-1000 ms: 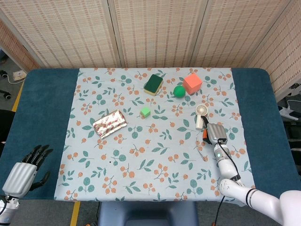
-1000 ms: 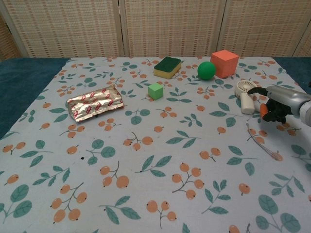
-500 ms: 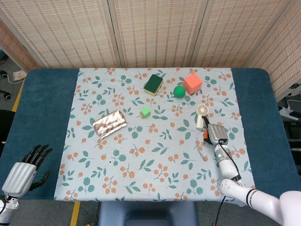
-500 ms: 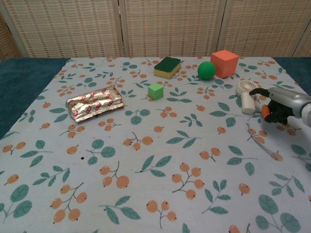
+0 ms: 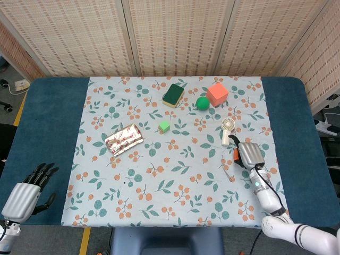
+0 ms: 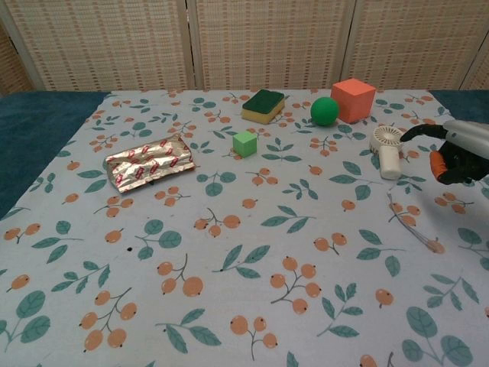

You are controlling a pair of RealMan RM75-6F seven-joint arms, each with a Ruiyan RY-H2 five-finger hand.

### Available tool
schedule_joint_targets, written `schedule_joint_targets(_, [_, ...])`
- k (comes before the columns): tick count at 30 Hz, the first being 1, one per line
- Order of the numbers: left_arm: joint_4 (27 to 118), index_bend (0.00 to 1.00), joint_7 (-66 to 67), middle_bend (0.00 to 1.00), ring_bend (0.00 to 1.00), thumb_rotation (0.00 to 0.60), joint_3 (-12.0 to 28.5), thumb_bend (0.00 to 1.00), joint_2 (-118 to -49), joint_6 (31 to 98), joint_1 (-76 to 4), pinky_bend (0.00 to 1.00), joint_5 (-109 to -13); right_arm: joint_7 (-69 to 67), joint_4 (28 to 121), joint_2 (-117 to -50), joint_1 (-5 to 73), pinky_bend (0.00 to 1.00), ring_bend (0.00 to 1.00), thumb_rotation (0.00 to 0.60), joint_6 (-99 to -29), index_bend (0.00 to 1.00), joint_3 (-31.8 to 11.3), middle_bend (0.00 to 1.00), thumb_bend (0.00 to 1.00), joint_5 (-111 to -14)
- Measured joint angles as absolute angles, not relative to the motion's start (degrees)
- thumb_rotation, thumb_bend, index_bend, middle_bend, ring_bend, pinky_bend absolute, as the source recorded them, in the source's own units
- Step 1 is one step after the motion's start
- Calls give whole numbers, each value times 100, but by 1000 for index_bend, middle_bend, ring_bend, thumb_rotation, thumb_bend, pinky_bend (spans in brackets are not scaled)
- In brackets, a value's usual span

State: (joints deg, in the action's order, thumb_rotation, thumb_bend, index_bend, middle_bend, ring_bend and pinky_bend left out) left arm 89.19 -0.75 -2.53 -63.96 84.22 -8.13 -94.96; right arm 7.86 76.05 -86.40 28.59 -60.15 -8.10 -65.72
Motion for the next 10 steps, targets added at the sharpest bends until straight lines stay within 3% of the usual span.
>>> schedule_joint_targets(3, [8929,131,-10,73,54,600,-261,392,-6406,8402,-814,295,-9494,626,7825,-8340,2452,467,386,600,-6818,200,-423,486,491,-7469])
schedule_joint_targets(5, [8941,131,43,73,53,600,-265,392,-6417,8398,-816,295,-9507,531,7882,-8172,2128,336,261,600,-7403,200,-141,409,423,-7994])
schedule_joint_targets(8, [8945,131,137,73,53,600,-277,392,-6450,8418,-819,294,-9582,394,7842,-8015,1706,192,169,600,-8167,200,204,343,384,-8568])
schedule_joint_targets(10, [8929,131,212,74,53,600,-286,392,-6490,8424,-827,294,-9632,320,7721,-7969,1475,157,136,600,-8577,204,375,296,370,-8927])
